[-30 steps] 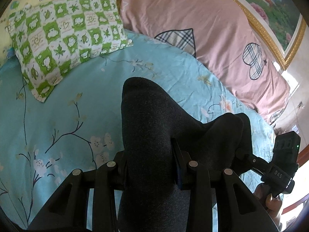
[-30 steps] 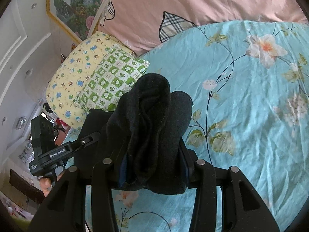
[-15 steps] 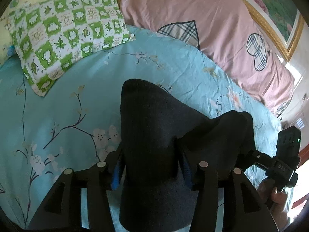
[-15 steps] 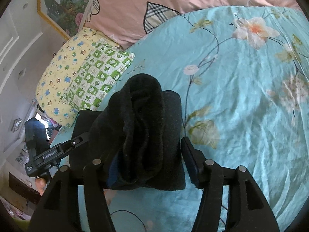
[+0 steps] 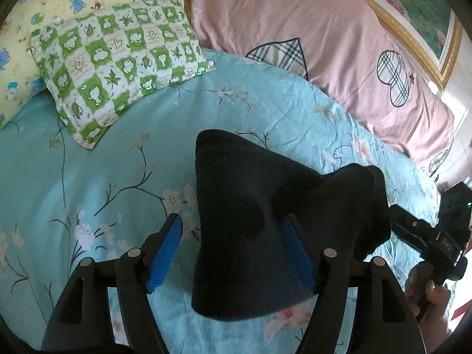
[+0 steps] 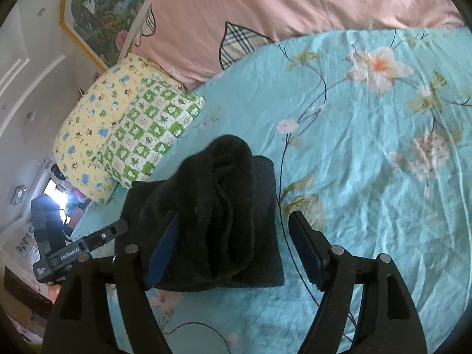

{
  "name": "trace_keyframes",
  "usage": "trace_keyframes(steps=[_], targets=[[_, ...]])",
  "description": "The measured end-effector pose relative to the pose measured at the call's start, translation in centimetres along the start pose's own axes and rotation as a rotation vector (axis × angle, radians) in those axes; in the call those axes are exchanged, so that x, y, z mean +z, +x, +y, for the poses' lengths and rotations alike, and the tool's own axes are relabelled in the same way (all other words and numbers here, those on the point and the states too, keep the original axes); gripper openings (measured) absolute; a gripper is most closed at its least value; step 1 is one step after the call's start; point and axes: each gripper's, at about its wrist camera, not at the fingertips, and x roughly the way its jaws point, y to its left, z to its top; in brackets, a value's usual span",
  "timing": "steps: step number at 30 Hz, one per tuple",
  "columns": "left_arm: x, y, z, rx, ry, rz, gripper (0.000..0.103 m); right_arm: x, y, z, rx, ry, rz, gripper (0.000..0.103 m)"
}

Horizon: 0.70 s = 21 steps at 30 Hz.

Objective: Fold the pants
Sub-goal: 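Release the pants and pull both tools back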

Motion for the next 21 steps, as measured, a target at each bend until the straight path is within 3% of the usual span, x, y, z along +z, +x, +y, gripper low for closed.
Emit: trace_keyframes(steps=[9,21], targets=[[-2.1,-1.8,-1.3,0.044,0.066,-0.017,0.076,-1.4,-2.4,2.7,-0.033,-0.118,-0.028,0.086],[-5.0,-3.9,-3.8,0.110,0.175,-0.045,0.081,-4.3,-3.4,6.6,-0.111,-0.404,-0.008,0.092]])
